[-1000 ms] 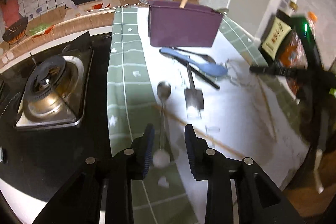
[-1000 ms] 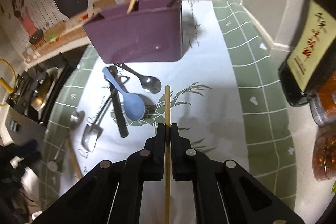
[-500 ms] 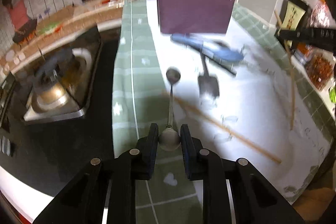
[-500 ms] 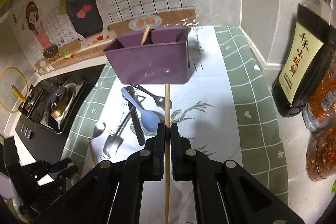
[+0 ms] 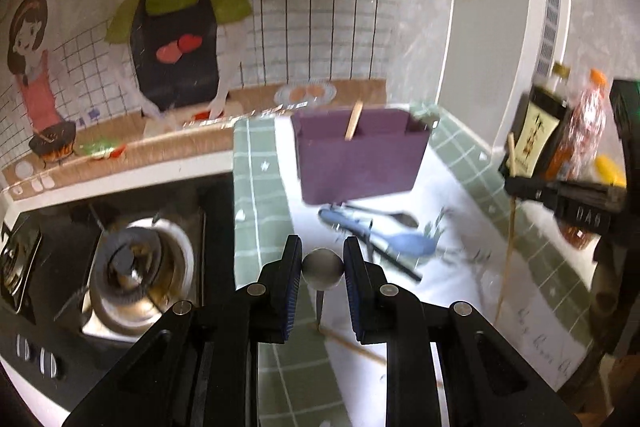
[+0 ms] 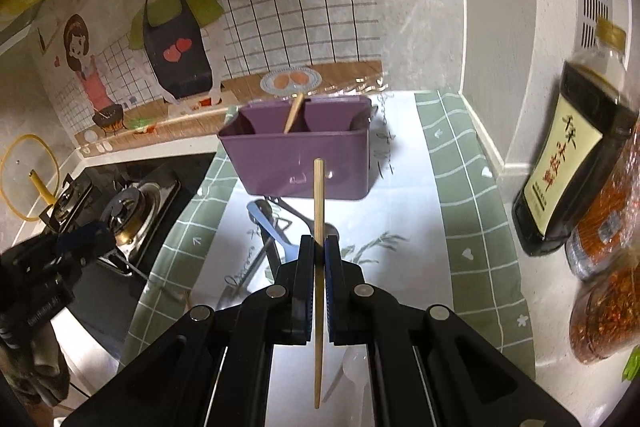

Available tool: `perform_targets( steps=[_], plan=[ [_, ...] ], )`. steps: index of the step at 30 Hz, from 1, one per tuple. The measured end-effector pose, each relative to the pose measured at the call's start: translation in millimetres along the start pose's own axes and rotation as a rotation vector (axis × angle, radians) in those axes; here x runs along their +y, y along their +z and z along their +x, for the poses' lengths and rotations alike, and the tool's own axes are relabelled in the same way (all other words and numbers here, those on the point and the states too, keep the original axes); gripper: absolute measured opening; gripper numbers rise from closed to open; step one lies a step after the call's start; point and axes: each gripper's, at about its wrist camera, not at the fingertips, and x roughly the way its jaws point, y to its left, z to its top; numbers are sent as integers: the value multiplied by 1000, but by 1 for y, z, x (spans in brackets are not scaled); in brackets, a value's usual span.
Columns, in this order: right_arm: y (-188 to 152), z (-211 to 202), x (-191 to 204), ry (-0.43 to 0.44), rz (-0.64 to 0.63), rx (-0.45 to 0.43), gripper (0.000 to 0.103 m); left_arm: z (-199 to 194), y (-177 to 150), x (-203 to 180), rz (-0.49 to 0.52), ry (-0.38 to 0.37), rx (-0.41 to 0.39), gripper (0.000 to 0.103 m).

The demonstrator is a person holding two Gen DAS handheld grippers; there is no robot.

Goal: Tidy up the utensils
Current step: 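Raise both utensils over the purple caddy and open both tools to drop them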

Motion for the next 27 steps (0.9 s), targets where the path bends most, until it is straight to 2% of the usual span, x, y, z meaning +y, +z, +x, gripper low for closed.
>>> perform_targets(
  steps=[4, 6, 12, 13, 16, 22, 27],
  plan=[
    [16, -14, 7, 2, -23, -54, 5, -8, 29, -2, 17, -24, -42, 22],
    [33, -25, 12, 4, -43, -94, 5, -16, 55, -3, 12, -51, -72, 22],
    [114, -73, 22, -49, -95, -303, 5, -35, 144, 1, -14, -118, -205, 22],
    [132, -82, 23, -69, -100, -354, 5, -34, 155, 4, -26, -131, -215, 22],
    [171, -88, 22, -75, -93, -425, 5, -22, 189, 12, -68, -164, -236, 22],
    [212, -54, 11, -104, -47, -469, 5, 27, 217, 20, -89, -172, -222, 22],
    [214, -5, 9, -114, -39, -429, 5, 77, 214, 24, -108, -193, -164, 22]
  ],
)
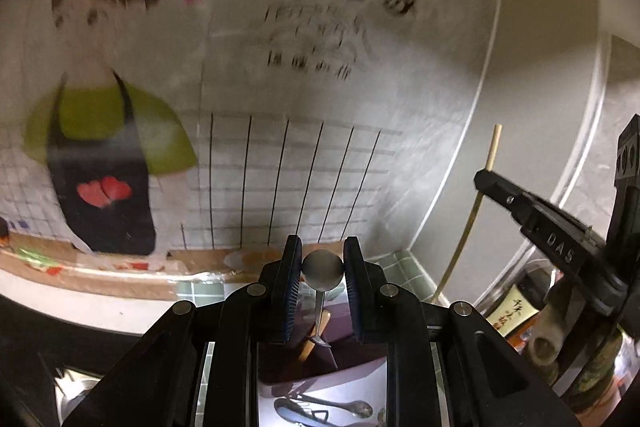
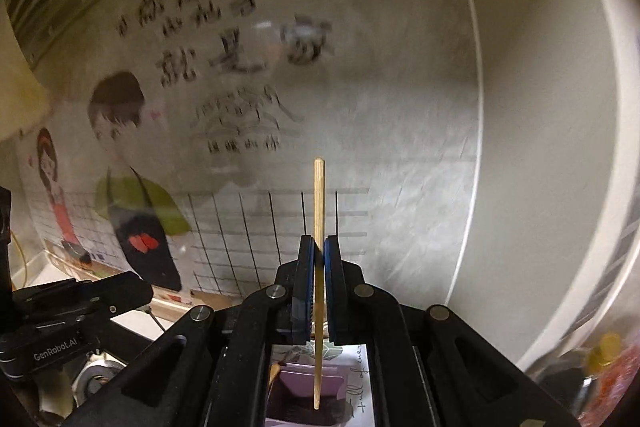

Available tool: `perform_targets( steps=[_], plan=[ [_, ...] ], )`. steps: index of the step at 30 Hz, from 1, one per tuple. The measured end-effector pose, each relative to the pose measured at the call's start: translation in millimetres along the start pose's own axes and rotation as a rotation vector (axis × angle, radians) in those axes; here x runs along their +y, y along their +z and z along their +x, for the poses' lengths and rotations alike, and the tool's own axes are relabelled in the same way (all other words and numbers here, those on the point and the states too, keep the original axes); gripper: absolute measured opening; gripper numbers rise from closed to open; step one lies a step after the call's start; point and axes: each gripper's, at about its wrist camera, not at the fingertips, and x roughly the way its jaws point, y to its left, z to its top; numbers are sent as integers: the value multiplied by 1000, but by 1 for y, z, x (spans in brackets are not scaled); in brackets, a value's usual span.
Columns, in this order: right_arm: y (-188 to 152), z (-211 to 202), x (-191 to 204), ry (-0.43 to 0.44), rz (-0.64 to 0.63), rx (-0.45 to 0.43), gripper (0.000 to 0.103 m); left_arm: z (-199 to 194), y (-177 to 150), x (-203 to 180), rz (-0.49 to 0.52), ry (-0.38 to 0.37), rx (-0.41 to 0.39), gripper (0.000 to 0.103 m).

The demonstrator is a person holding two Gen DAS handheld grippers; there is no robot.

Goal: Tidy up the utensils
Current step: 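Raise both utensils over the purple caddy and open both tools to drop them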

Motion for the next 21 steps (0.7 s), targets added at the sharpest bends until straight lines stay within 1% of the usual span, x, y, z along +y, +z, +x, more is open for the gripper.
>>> perform_targets(
  steps=[3, 5, 8, 12, 13, 14, 15, 16, 17, 21],
  plan=[
    [-18, 26, -1, 20, 33, 45, 5, 24, -10, 6, -3, 15, 24, 22],
    [-31, 44, 0, 31, 31, 73, 5, 43, -16, 11, -17, 18, 52, 22],
    [-51, 66, 0, 25, 27, 115, 5, 62, -27, 15, -23, 30, 91, 22],
    [-76, 87, -5, 33, 41, 192, 5, 79, -40, 17, -23, 40, 144, 23],
    [-84, 92, -6, 36, 41, 227, 5, 85, -43, 19, -34, 31, 167, 24],
    [-88, 97, -7, 47, 43, 257, 7, 89, -47, 21, -52, 24, 186, 26],
    [-93, 102, -7, 67, 49, 292, 13, 92, -49, 23, -64, 23, 198, 27],
    [-100, 107, -9, 90, 56, 334, 24, 94, -53, 25, -77, 24, 211, 28],
    [-105, 107, -10, 96, 54, 350, 28, 94, -55, 25, -78, 27, 216, 28],
    [-115, 89, -8, 60, -20, 345, 30, 82, -64, 20, -47, 87, 241, 30]
  ],
)
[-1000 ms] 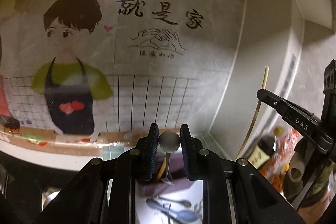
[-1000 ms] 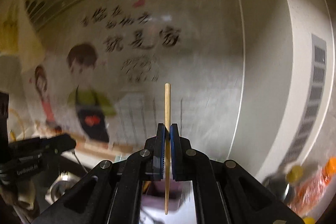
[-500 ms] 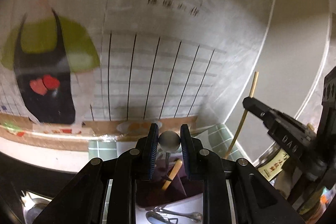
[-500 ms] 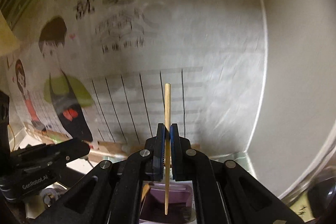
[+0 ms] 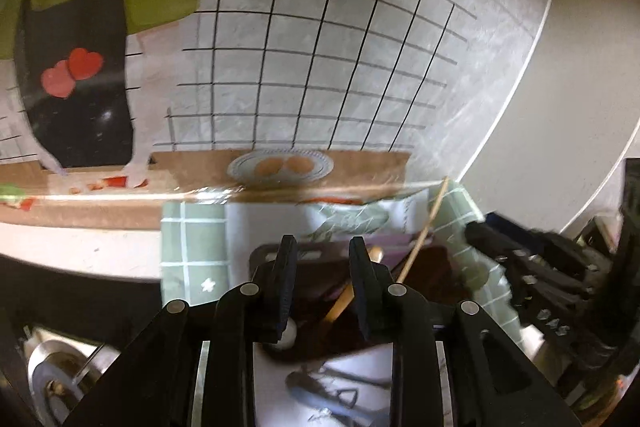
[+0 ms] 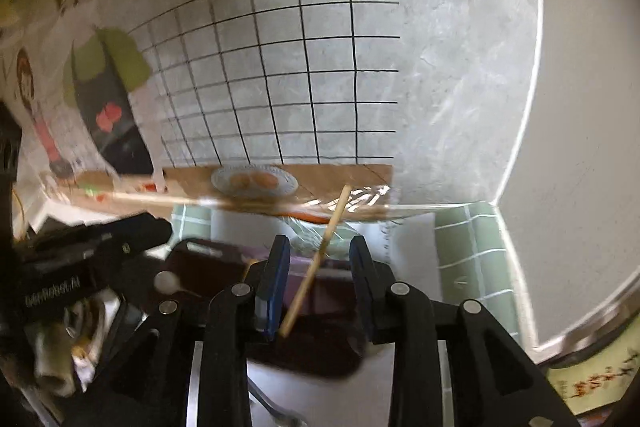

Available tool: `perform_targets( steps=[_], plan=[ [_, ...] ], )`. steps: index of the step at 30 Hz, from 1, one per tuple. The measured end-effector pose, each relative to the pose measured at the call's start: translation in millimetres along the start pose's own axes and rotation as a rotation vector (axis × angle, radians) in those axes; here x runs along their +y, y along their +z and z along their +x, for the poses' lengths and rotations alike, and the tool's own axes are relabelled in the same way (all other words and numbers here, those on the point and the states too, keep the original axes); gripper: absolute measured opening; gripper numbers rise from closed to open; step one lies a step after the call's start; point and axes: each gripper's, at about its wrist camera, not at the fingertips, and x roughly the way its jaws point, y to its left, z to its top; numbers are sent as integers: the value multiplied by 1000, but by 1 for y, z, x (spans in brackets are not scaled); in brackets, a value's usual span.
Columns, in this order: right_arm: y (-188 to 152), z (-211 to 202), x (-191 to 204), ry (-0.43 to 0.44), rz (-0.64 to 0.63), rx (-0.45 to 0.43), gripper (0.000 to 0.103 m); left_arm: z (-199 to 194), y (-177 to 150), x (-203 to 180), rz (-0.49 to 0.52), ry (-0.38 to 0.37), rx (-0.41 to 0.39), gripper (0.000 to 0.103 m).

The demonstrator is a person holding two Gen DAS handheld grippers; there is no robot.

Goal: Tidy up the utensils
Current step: 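Raise both utensils over the purple caddy and open both tools to drop them, then grasp a second wooden chopstick with the right tool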

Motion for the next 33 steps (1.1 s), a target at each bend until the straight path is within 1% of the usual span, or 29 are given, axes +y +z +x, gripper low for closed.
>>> perform_targets(
  steps=[2, 3, 5, 8, 9, 10, 11, 12, 13, 15, 16, 19, 22, 25, 28, 30, 33],
  plan=[
    [-9, -11, -2, -23, -13, 4, 30, -6, -8, 0, 5, 21, 21, 33],
    [-13, -18, -6, -33, -14, 13, 30, -11, -17, 0, 9, 38, 37, 34],
    [-24, -29, -11, -57, -17, 35, 30, -19, -30, 3, 13, 46, 56, 34],
    [-47, -46, -14, -100, -45, 61, 30, -32, -61, 2, 27, 88, 98, 36],
    [-55, -52, -16, -97, -51, 76, 30, -34, -68, 3, 28, 95, 109, 38],
    [-64, -58, -16, -90, -53, 97, 30, -39, -82, 3, 27, 103, 132, 39],
    [-72, -63, -17, -82, -56, 113, 31, -43, -93, 4, 22, 106, 147, 43],
    [-81, -67, -16, -66, -61, 132, 33, -45, -100, 4, 20, 108, 156, 47],
    [-91, -71, -14, -51, -70, 154, 35, -50, -115, 5, 17, 114, 173, 48],
    [-111, -77, -8, -31, -93, 190, 36, -57, -133, 7, 15, 119, 194, 50],
    [-124, -81, -4, -8, -101, 217, 36, -61, -145, 11, 3, 125, 208, 50],
    [-155, -83, 10, 50, -121, 282, 36, -68, -168, 20, -26, 137, 235, 51],
    [-186, -81, 34, 120, -174, 351, 36, -76, -183, 34, -72, 162, 242, 52],
    [-214, -75, 66, 205, -239, 412, 36, -84, -190, 48, -115, 200, 237, 53],
    [-229, -72, 91, 259, -284, 439, 35, -91, -197, 63, -157, 220, 243, 55],
    [-232, -70, 102, 285, -299, 446, 34, -94, -199, 70, -172, 231, 244, 56],
    [-234, -66, 118, 317, -325, 455, 25, -96, -200, 78, -191, 236, 246, 56]
  ],
)
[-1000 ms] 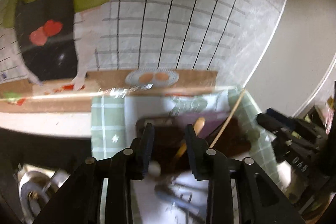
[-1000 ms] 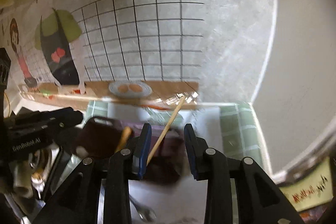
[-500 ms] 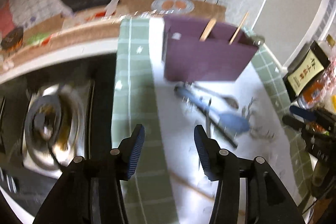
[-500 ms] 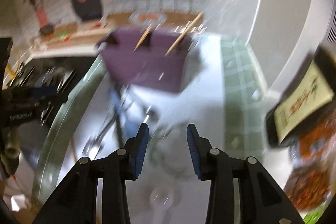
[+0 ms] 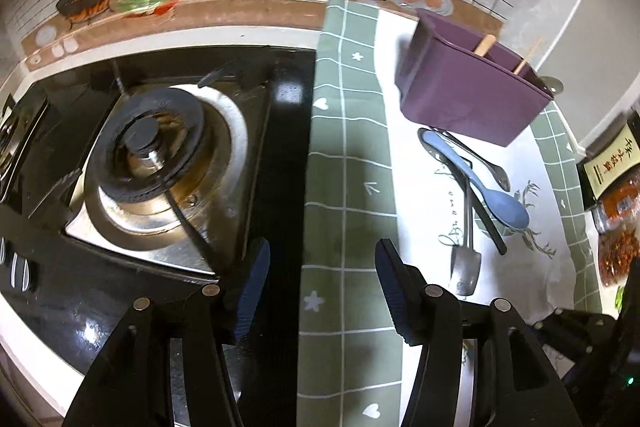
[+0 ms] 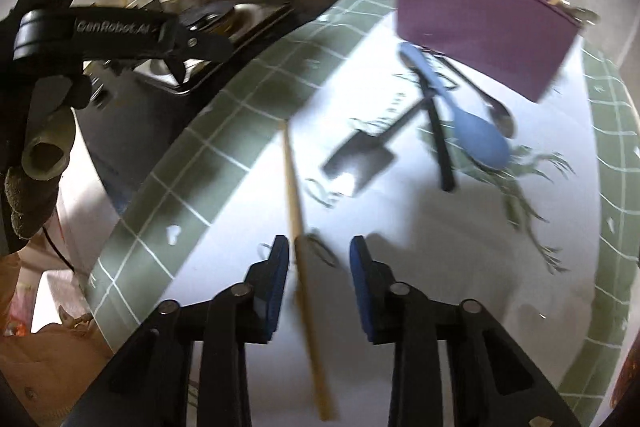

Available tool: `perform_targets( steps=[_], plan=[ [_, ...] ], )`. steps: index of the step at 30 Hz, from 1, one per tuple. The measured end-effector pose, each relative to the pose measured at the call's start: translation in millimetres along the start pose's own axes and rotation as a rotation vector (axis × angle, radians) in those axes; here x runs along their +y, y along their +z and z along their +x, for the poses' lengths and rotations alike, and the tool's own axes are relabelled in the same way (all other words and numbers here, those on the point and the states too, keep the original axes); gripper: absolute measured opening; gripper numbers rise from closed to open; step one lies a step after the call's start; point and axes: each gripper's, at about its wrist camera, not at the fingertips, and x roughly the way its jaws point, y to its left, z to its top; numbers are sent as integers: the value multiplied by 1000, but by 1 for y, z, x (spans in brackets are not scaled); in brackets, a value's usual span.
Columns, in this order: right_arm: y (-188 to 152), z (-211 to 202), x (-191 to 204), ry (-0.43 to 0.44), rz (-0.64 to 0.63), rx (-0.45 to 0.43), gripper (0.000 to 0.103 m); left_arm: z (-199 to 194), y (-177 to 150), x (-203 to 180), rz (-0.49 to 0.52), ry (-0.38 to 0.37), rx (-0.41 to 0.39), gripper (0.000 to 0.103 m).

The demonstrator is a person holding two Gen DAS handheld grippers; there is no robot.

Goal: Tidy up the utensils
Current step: 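Grasp a second wooden chopstick with the right tool, then grasp the metal spatula with the left tool while the right tool holds the chopstick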

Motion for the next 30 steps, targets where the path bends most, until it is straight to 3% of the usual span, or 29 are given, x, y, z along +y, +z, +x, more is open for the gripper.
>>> perform_targets(
  steps=[8, 10, 15, 22, 25, 28, 30],
  plan=[
    [9, 16, 15, -49, -58, 9, 6, 2, 0, 2, -2, -4, 14, 60],
    [8, 11, 9, -53, -42, 5, 5, 4, 0, -1, 7, -12, 17, 60],
    [6, -25, -36, -71, 100, -67, 5, 16, -2, -18, 51, -58, 35, 60],
    [-9, -65, -106, -153, 304, -126, 5, 35, -18, -75, 220, -202, 56, 60],
    [-20, -66, -124, -166, 364, -121, 5, 41, -24, -106, 319, -216, 39, 55],
    [-27, -62, -130, -172, 396, -115, 5, 56, -15, -129, 360, -159, 50, 47],
    [-30, -62, -133, -167, 405, -111, 5, 69, -3, -134, 339, -140, 78, 33]
  ],
)
